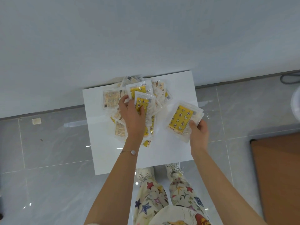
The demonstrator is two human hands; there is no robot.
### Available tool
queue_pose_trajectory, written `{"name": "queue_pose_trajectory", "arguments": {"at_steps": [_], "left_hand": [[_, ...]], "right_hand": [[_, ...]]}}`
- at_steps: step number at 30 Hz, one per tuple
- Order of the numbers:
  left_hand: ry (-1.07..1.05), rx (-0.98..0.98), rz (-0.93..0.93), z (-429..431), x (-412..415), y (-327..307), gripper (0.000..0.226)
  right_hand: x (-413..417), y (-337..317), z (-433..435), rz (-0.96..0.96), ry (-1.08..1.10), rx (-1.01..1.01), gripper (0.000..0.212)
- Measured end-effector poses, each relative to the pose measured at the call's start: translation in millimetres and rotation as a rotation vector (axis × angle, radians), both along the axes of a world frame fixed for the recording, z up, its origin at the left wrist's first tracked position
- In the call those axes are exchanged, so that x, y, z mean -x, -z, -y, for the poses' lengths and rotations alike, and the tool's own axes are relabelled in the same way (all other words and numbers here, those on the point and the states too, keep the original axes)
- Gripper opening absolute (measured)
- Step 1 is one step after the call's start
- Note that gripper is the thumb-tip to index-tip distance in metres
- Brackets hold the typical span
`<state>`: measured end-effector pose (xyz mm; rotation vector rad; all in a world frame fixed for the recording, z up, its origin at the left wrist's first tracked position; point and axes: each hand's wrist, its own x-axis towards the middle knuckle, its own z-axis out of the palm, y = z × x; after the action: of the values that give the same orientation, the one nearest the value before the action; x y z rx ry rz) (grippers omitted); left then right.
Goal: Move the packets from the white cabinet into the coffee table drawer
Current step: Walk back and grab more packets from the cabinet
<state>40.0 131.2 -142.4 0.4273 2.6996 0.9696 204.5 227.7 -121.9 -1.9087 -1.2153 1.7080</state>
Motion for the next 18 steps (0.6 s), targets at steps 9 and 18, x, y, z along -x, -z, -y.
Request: {"name": "queue_pose_trajectory", "arguments": {"at_steps": [9,18], "left_hand": [[-0.175,-0.18,0.218,20,3,-22,0.014],[-0.454,-0.397,0.543,90,10,-106,0.052]], "right_hand": [[3,-16,8,-0.08,-0.004,0.02,0.013],[36,-89,16,-0.122,-0.339,0.129,0.011]]}}
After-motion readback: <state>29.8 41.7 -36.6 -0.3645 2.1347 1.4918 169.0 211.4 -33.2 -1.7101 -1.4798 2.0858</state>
